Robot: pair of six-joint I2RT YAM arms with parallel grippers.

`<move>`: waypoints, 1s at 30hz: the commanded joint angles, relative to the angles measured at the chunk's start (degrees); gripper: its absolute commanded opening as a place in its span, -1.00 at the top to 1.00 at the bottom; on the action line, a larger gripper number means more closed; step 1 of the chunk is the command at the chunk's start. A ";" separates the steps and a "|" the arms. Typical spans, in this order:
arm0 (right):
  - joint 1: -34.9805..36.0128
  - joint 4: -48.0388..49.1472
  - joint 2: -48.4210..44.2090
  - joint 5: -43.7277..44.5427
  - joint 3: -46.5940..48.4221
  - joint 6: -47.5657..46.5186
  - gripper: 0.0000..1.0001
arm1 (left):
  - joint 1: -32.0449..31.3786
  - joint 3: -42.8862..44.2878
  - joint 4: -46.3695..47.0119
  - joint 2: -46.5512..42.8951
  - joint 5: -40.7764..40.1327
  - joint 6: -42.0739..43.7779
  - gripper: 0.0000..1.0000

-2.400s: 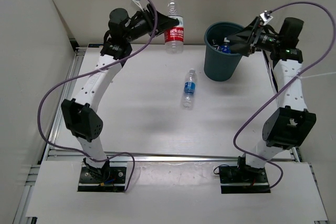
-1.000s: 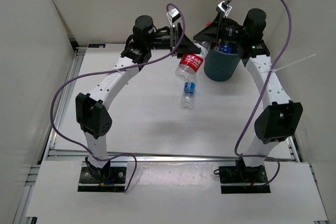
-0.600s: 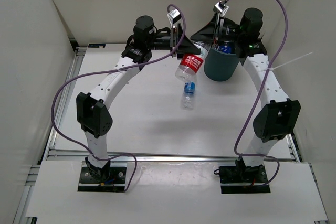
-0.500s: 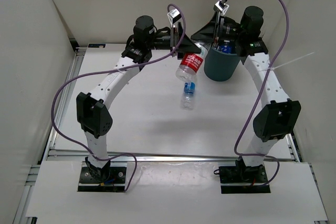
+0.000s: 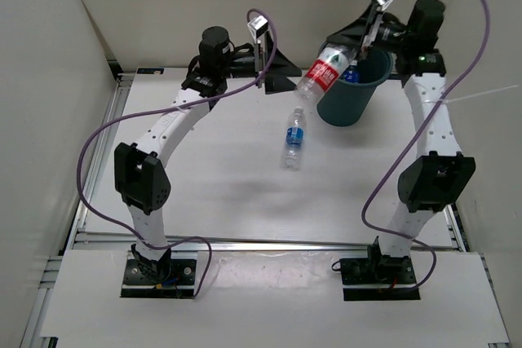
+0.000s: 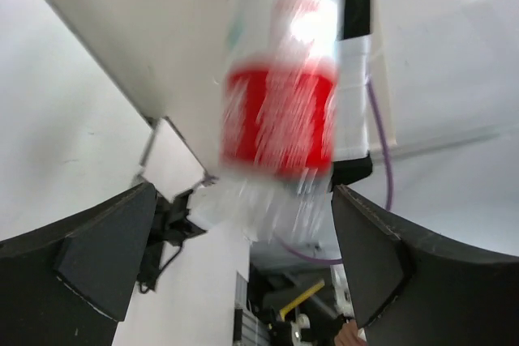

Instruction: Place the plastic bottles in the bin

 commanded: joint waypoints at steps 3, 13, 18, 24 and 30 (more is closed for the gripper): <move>-10.23 -8.14 7.88 6.09 14.57 -3.15 0.99 | 7.32 -9.42 -1.57 -9.77 -0.03 4.74 -1.00; -16.66 -12.02 15.00 31.48 21.18 -16.32 0.99 | 9.71 -28.94 -4.29 -19.72 -3.18 11.42 -1.00; -12.80 -12.81 17.29 44.83 24.09 -28.94 0.99 | 11.37 -31.06 -6.76 -19.72 -3.80 13.61 -1.00; -9.71 -11.40 20.63 52.85 26.64 -35.75 0.54 | 11.38 -28.26 -8.61 -16.65 -6.44 16.43 -1.00; -9.19 -14.91 17.40 53.90 24.97 -35.23 -0.98 | 10.76 -21.58 -9.93 -10.14 -8.28 18.54 -1.00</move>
